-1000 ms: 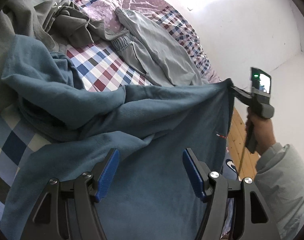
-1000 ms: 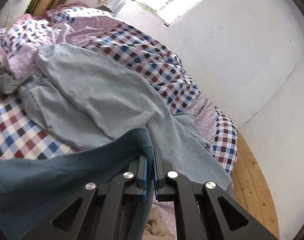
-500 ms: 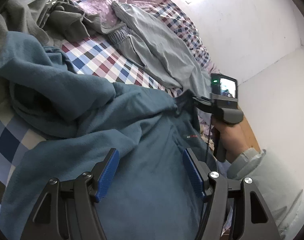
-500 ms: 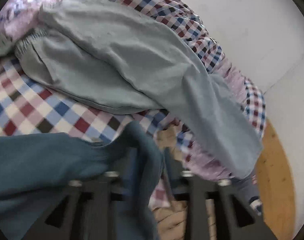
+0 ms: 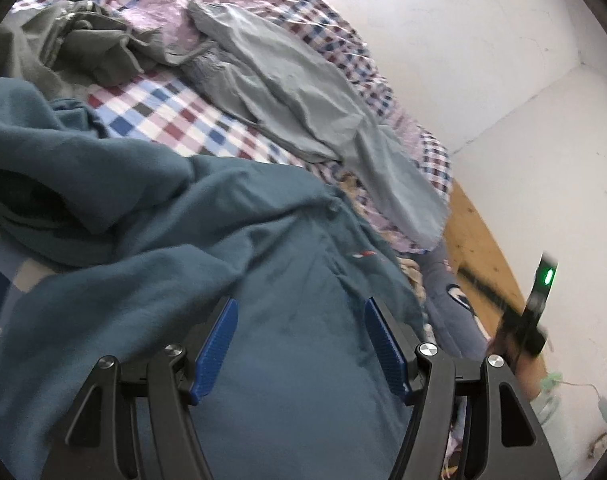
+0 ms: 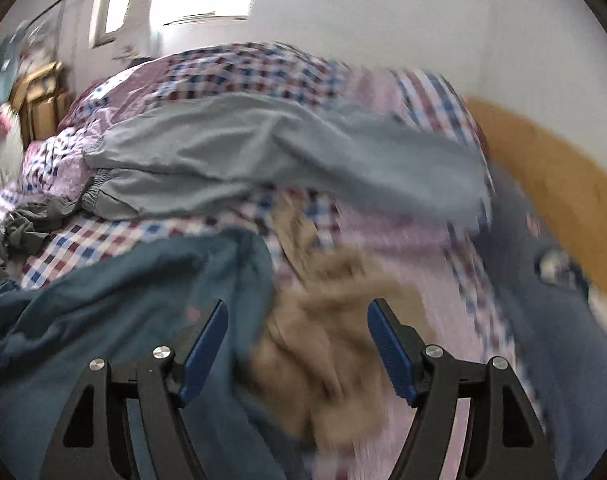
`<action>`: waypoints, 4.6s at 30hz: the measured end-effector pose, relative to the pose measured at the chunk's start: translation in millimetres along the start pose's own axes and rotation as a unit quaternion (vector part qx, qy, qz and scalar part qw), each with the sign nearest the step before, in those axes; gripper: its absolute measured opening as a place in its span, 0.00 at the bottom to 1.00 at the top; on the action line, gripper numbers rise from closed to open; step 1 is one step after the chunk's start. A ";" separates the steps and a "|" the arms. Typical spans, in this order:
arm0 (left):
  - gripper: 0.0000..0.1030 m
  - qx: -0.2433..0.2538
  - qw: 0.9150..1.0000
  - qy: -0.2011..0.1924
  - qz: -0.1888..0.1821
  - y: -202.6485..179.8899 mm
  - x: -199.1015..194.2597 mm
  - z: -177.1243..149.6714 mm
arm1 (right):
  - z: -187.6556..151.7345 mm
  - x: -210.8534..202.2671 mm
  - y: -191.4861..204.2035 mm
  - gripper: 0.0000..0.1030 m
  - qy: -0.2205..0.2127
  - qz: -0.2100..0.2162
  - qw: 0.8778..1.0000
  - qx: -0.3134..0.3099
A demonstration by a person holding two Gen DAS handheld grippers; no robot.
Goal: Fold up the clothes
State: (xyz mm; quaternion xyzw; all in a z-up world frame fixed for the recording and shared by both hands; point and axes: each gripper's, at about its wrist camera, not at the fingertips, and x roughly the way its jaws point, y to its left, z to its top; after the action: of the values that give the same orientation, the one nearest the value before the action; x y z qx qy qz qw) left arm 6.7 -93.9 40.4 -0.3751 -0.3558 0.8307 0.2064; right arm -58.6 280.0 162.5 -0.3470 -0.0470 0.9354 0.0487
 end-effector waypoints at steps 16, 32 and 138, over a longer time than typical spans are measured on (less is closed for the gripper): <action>0.68 0.111 0.989 0.054 -0.080 -55.6 30.9 -43.4 | -102.4 27.0 -31.3 0.39 0.047 0.112 0.984 0.129; 0.68 0.127 0.989 0.059 0.048 -47.6 42.1 -55.9 | -99.6 21.5 9.8 0.39 0.025 0.204 0.977 0.056; 0.15 0.080 0.985 0.147 -0.033 -66.1 83.5 -80.3 | -144.4 6.0 -43.6 0.43 0.082 0.291 0.928 0.216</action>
State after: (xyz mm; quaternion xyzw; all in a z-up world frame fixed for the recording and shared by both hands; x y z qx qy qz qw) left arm 20.6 35.8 12.6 -0.4635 -0.2664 0.7848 0.3135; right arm 33.9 331.8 55.0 -0.4024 0.2630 0.8642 -0.1483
